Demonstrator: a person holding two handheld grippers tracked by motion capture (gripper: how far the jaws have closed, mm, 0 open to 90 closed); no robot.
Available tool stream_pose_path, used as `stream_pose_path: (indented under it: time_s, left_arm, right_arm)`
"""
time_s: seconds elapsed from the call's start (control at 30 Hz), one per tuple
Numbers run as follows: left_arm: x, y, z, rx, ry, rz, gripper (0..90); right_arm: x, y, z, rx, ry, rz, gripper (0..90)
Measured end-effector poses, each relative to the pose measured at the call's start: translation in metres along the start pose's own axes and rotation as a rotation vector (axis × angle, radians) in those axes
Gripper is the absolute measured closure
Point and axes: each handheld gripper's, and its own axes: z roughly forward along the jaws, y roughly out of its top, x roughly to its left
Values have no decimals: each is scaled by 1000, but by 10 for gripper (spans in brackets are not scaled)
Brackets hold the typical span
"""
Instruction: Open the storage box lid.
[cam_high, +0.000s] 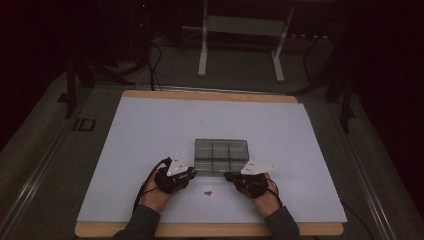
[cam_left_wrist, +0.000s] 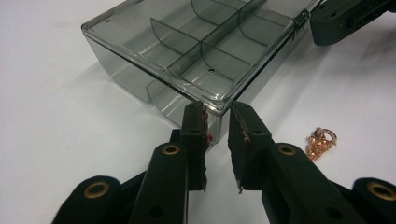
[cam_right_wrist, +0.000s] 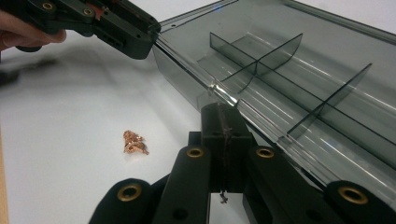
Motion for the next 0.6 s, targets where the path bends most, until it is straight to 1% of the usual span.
stream_pose_path:
  time_s: [0.2, 0.33, 0.47, 0.6]
  left_arm:
    - [0, 1, -1, -8, 2, -2, 775]
    - [1, 3, -4, -33, 2, -8, 775]
    - [1, 5, -6, -51, 7, -11, 774]
    - [2, 6, -6, -58, 11, -13, 761]
  right_arm:
    - [0, -1, -1, 2, -1, -2, 900]
    - [-1, 0, -2, 1, -9, -5, 900]
    - [-3, 1, -6, -13, -24, 1, 900]
    - [-6, 3, -10, -30, -45, 16, 900]
